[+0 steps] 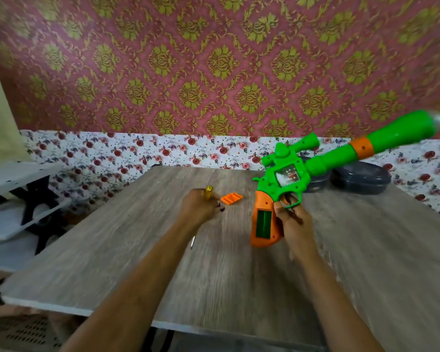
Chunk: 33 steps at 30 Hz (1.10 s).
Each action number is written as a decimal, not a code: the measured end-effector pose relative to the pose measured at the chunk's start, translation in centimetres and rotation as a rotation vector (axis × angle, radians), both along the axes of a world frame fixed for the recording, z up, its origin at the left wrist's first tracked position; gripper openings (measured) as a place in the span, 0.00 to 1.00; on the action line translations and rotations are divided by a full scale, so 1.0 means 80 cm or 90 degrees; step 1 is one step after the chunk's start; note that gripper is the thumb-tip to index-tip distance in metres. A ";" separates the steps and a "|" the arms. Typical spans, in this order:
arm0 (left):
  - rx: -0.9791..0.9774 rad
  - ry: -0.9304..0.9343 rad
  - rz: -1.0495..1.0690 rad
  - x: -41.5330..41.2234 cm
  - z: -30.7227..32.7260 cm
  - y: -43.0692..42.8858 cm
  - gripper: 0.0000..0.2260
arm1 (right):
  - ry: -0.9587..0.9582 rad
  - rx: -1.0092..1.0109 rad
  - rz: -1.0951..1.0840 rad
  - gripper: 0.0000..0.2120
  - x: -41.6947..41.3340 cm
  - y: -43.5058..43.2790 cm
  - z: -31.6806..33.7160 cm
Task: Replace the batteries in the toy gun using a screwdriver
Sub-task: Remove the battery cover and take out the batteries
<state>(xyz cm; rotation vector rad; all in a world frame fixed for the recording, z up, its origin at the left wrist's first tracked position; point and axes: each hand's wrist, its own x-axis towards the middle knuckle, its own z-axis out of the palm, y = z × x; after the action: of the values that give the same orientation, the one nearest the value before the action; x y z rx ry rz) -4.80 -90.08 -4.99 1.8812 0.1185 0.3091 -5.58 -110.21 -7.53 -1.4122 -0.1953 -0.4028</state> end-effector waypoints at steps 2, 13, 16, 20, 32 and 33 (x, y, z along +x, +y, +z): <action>0.239 -0.013 0.007 0.005 -0.003 -0.007 0.05 | 0.051 0.064 0.019 0.11 0.005 -0.003 -0.006; 0.621 -0.039 -0.010 0.010 -0.048 -0.019 0.06 | 0.177 0.059 0.092 0.06 0.013 -0.001 -0.021; 0.608 -0.057 -0.018 0.010 -0.053 -0.018 0.06 | 0.179 0.039 0.100 0.06 0.006 0.000 -0.019; 0.594 -0.066 -0.024 0.006 -0.048 -0.012 0.08 | 0.187 0.023 0.109 0.06 -0.002 -0.001 -0.017; 0.446 -0.224 0.251 -0.013 0.021 0.083 0.21 | 0.292 -0.007 0.134 0.02 0.003 0.008 -0.025; 0.426 -0.236 0.265 -0.016 0.016 0.088 0.20 | 0.295 -0.012 0.138 0.02 0.002 0.008 -0.025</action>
<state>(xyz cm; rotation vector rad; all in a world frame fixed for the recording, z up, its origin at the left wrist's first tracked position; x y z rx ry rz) -6.11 -83.08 -3.73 2.4083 0.1686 1.0830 -5.38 -109.60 -9.56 -1.4471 0.0266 0.1086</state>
